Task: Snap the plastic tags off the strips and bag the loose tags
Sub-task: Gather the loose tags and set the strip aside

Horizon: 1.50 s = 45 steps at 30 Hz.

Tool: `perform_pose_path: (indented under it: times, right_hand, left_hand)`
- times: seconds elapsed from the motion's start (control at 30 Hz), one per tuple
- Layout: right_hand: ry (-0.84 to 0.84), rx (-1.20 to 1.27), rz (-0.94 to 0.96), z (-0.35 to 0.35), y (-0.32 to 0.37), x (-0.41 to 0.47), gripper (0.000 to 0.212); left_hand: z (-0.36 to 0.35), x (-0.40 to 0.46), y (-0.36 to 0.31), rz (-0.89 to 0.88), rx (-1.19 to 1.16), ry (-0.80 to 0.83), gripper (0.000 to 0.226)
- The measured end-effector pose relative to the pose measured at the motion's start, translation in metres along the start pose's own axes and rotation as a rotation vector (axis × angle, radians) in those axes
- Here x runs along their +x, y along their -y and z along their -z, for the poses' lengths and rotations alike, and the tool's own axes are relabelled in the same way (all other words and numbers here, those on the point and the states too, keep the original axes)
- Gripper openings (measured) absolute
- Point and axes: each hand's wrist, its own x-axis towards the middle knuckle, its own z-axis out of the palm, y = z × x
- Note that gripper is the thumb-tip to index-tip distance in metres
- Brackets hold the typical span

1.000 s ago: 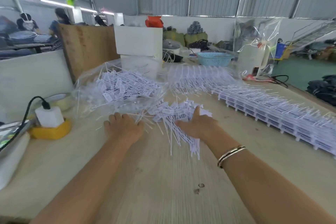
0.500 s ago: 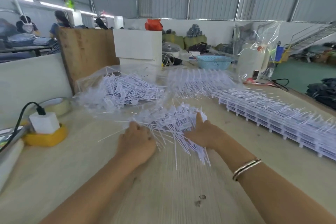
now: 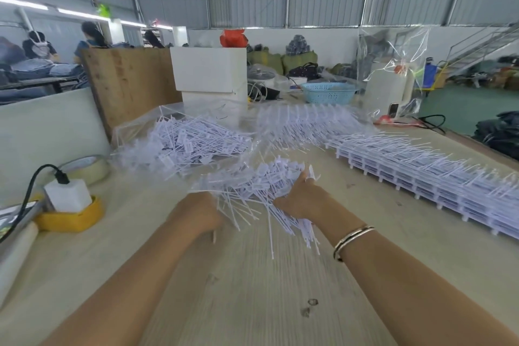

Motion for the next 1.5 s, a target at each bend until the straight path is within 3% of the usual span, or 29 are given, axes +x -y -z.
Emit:
perform_pose_path:
  times: [0.13,0.33,0.37,0.43,0.5,0.53,0.57,0.63,0.7,0.77,0.9,1.1,1.23,1.33,1.43,1.5]
  right_hand:
    - [0.096,-0.036,0.069,0.005,0.000,-0.009,0.088]
    - [0.063,-0.053,0.147,0.009,-0.014,-0.019,0.093]
    - [0.060,-0.047,0.136,0.011,-0.017,-0.018,0.094]
    - [0.059,-0.036,0.107,0.016,-0.018,-0.018,0.092]
    - [0.051,-0.040,0.095,0.017,-0.017,-0.018,0.087]
    - [0.039,-0.041,0.092,0.016,-0.016,-0.018,0.085]
    - [0.025,-0.040,0.091,0.016,-0.016,-0.018,0.082]
    - [0.003,-0.037,0.099,0.014,-0.015,-0.019,0.074]
    - [-0.005,-0.041,0.106,0.014,-0.015,-0.020,0.068]
    - [-0.011,-0.050,0.104,0.014,-0.015,-0.021,0.066]
    - [-0.021,-0.070,0.098,0.014,-0.015,-0.023,0.070]
    - [-0.013,-0.084,0.114,0.014,-0.022,-0.021,0.080]
    - [-0.015,-0.072,0.108,0.012,-0.020,-0.023,0.076]
    - [0.017,-0.064,0.124,0.013,-0.017,-0.024,0.074]
    - [0.045,-0.024,0.092,0.015,-0.018,-0.023,0.084]
    - [0.051,0.032,0.047,0.015,-0.018,-0.018,0.088]
  left_hand:
    - [-0.008,0.007,-0.025,0.013,-0.171,-0.004,0.025]
    - [-0.005,-0.003,-0.025,-0.003,-0.328,0.011,0.043]
    - [-0.005,-0.009,-0.021,-0.036,-0.299,-0.084,0.043]
    - [-0.002,-0.023,-0.015,-0.129,-0.233,-0.443,0.034]
    - [0.006,-0.029,-0.010,-0.297,-0.056,-0.778,0.004]
    - [0.008,-0.028,-0.008,-0.324,0.099,-0.838,0.019]
    - [0.011,-0.028,-0.006,-0.313,0.276,-0.790,0.033]
    - [0.019,-0.032,-0.006,-0.160,0.533,-0.604,0.033]
    - [0.024,-0.036,-0.010,-0.019,0.641,-0.393,0.018]
    - [0.026,-0.041,-0.015,-0.013,0.667,-0.243,0.021]
    - [0.019,-0.056,-0.030,-0.044,0.533,-0.222,0.028]
    - [0.025,-0.068,-0.023,-0.037,0.407,-0.351,0.013]
    - [-0.002,-0.084,-0.034,-0.086,0.276,-0.156,0.005]
    - [-0.001,-0.066,-0.029,-0.064,0.216,-0.073,0.015]
    - [0.005,-0.042,-0.017,0.066,0.068,-0.002,0.020]
    - [0.000,-0.029,-0.013,0.141,0.011,0.009,0.047]
